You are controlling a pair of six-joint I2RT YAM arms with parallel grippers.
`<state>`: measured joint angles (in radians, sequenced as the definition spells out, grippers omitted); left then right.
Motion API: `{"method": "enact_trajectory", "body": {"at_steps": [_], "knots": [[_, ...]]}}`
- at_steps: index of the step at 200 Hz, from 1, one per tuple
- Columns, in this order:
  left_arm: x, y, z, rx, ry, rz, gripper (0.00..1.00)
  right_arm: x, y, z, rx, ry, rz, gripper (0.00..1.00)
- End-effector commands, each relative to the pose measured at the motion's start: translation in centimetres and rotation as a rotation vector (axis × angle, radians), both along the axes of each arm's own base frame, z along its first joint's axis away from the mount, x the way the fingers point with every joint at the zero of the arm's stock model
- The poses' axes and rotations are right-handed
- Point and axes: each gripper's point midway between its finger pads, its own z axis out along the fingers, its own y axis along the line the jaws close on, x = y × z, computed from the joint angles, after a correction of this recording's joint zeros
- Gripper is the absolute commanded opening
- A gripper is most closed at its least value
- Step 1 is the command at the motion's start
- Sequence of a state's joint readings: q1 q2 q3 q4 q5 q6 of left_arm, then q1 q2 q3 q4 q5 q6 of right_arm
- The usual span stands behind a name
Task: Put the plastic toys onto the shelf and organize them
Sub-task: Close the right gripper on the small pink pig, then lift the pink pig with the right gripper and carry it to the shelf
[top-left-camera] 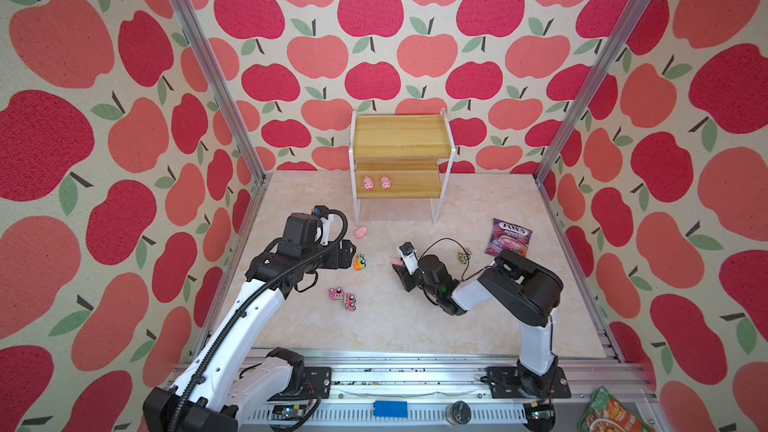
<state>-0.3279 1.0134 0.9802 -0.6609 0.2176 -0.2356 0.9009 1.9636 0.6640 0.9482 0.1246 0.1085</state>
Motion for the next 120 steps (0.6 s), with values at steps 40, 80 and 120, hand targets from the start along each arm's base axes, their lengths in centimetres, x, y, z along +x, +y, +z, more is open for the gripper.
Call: {"method": "enact_trajectory", "body": {"at_steps": [40, 80, 120], "knots": [[-0.2, 0.0, -0.3, 0.015, 0.001, -0.010, 0.93, -0.2, 0.7, 2.0, 0.021, -0.010, 0.027, 0.26], [-0.2, 0.1, -0.2, 0.012, -0.001, -0.009, 0.93, -0.4, 0.9, 5.1, 0.035, -0.031, 0.021, 0.25], [-0.1, 0.1, -0.1, 0.007, -0.002, -0.005, 0.93, 1.0, 0.8, 9.1, 0.027, -0.051, -0.049, 0.25]]}}
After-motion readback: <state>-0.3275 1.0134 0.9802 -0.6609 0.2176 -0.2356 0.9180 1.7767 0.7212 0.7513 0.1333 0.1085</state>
